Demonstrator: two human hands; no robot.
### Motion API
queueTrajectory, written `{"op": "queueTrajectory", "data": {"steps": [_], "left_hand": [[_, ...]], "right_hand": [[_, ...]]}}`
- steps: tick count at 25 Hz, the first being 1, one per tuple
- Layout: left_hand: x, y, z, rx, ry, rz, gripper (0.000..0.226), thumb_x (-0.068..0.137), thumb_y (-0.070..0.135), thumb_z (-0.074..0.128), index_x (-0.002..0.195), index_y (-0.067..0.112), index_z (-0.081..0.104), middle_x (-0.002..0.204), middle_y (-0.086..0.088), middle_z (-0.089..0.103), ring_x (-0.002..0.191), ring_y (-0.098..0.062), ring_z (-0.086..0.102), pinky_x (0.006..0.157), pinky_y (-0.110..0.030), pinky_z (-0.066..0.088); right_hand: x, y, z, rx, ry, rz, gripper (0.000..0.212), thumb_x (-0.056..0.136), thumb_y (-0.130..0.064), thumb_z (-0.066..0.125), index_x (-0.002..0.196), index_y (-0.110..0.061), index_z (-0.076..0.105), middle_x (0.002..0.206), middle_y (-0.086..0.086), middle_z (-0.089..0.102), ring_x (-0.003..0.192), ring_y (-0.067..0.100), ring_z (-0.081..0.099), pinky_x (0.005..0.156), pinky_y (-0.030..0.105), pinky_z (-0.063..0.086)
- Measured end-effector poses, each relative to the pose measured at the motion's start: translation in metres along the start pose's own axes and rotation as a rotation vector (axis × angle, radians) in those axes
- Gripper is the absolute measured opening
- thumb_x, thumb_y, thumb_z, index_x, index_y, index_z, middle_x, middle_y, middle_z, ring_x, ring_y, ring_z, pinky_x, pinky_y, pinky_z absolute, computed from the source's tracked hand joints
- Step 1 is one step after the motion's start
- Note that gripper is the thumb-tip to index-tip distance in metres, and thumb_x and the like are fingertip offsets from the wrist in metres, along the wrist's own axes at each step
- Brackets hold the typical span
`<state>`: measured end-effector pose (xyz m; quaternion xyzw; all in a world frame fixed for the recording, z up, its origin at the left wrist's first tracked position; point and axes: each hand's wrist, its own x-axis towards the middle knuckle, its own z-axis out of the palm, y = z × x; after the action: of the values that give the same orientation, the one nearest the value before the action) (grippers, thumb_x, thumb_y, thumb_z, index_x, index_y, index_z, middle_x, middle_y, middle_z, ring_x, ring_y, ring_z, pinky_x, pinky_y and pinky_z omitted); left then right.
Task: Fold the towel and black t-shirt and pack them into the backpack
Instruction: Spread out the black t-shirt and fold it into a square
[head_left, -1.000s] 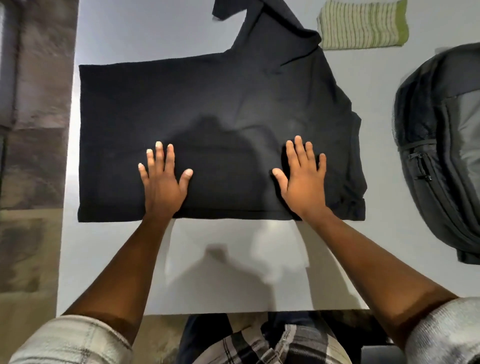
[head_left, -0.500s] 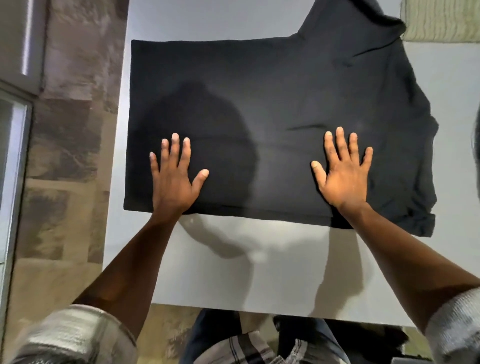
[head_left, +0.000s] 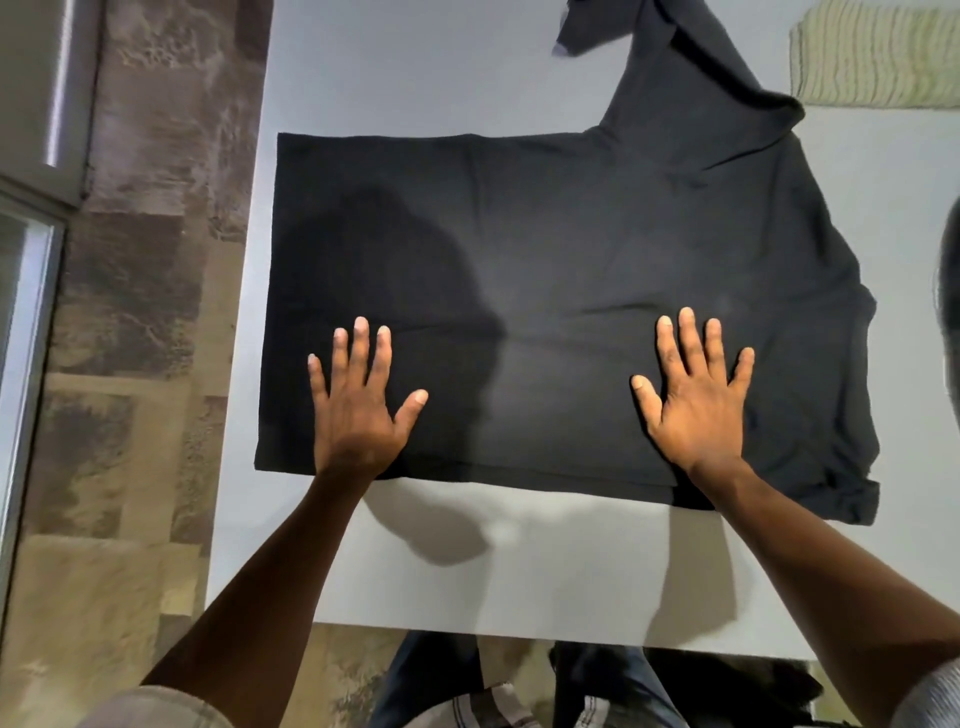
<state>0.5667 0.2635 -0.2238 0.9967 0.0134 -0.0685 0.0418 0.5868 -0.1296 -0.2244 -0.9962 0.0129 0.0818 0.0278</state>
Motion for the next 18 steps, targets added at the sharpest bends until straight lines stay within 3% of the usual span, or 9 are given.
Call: {"op": "queueTrajectory", "data": {"steps": [11, 15, 18], "left_hand": [[-0.023, -0.003, 0.002, -0.048, 0.005, 0.050, 0.079, 0.096, 0.061, 0.034, 0.159, 0.016, 0.021, 0.167, -0.012, 0.011, 0.154, -0.033, 0.008, 0.121, -0.061, 0.010], [0.058, -0.016, -0.021, -0.143, 0.056, 0.143, 0.074, 0.098, 0.040, 0.052, 0.159, 0.016, 0.018, 0.168, -0.012, 0.007, 0.154, -0.033, 0.006, 0.123, -0.056, 0.012], [0.153, -0.036, -0.046, -0.198, 0.074, 0.131, 0.075, 0.096, 0.024, 0.060, 0.159, 0.016, 0.020, 0.167, -0.011, 0.010, 0.154, -0.032, 0.009, 0.124, -0.050, 0.011]], "right_hand": [[-0.027, -0.006, -0.002, 0.048, -0.036, -0.007, 0.077, 0.096, -0.064, 0.029, 0.160, -0.021, 0.019, 0.167, 0.005, 0.013, 0.153, 0.034, 0.011, 0.118, 0.064, 0.008], [0.044, -0.020, -0.031, 0.190, 0.164, -0.174, 0.062, 0.099, -0.042, 0.046, 0.151, -0.010, 0.038, 0.159, 0.013, 0.034, 0.146, 0.033, 0.031, 0.119, 0.053, 0.022], [0.149, -0.041, -0.058, 0.213, 0.203, -0.348, 0.053, 0.094, -0.028, 0.056, 0.140, -0.004, 0.048, 0.144, 0.018, 0.051, 0.131, 0.039, 0.047, 0.110, 0.047, 0.035]]}}
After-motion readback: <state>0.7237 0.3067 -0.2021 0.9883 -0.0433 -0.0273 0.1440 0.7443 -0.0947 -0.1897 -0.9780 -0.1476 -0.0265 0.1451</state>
